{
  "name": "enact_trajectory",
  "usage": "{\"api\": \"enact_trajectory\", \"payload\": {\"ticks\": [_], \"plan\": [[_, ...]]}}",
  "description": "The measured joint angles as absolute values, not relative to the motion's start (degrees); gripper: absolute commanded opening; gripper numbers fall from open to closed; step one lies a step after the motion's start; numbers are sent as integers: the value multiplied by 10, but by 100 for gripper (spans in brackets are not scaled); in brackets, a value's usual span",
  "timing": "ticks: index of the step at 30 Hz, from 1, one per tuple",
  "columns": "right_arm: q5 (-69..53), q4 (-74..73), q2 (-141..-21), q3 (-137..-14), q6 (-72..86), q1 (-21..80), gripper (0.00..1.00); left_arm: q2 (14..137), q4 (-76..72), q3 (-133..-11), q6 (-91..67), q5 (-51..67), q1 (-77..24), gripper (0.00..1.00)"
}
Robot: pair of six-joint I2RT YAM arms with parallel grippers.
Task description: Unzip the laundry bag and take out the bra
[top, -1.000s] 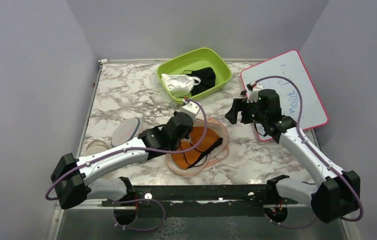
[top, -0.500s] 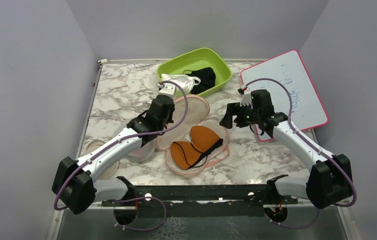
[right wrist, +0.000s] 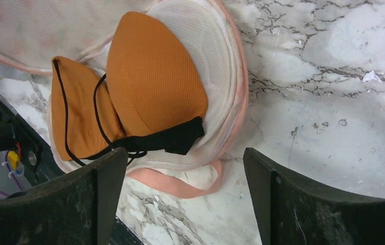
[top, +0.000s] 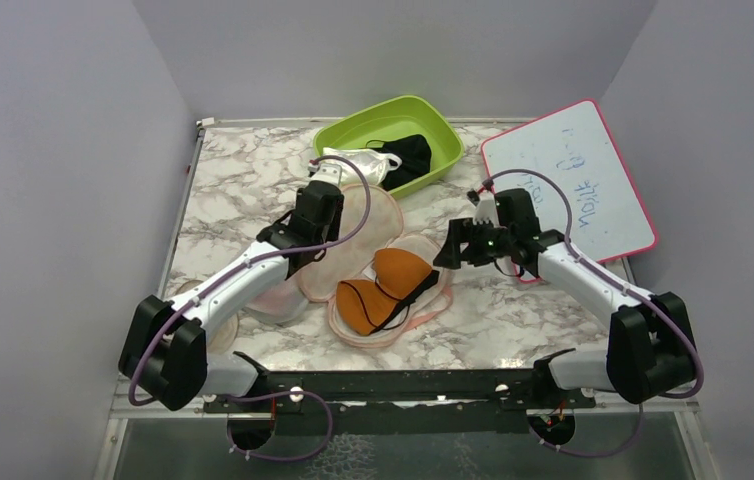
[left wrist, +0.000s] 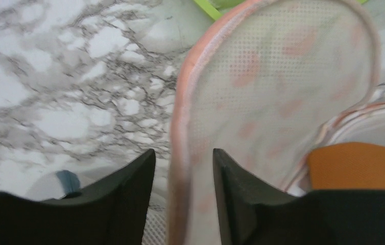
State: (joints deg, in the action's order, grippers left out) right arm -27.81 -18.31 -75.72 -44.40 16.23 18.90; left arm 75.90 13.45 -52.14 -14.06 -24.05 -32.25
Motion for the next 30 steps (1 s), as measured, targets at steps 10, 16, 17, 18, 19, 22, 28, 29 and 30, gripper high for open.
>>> {"api": "enact_trajectory", "payload": {"ticks": [10, 16, 17, 18, 19, 22, 28, 29, 30], "plan": [[-258, -171, -757, -409, 171, 189, 69, 707, 152, -527, -138, -225, -341, 76], [-235, -140, -752, -389, 194, 186, 66, 643, 148, -523, -132, -237, -422, 77], [-234, -132, -753, -389, 197, 185, 66, 640, 147, -523, -131, -239, -439, 78], [-234, -124, -755, -389, 199, 183, 66, 639, 146, -523, -131, -241, -450, 78], [-234, -116, -759, -390, 199, 180, 67, 639, 144, -523, -130, -241, -467, 78], [-234, -93, -787, -392, 202, 175, 66, 643, 129, -514, -129, -241, -509, 78], [-237, -52, -836, -392, 208, 172, 63, 691, 101, -500, -128, -231, -567, 78], [-239, -47, -841, -392, 208, 172, 63, 703, 99, -498, -128, -227, -576, 78], [-242, -41, -846, -392, 208, 172, 62, 713, 99, -498, -127, -223, -584, 78]]}}
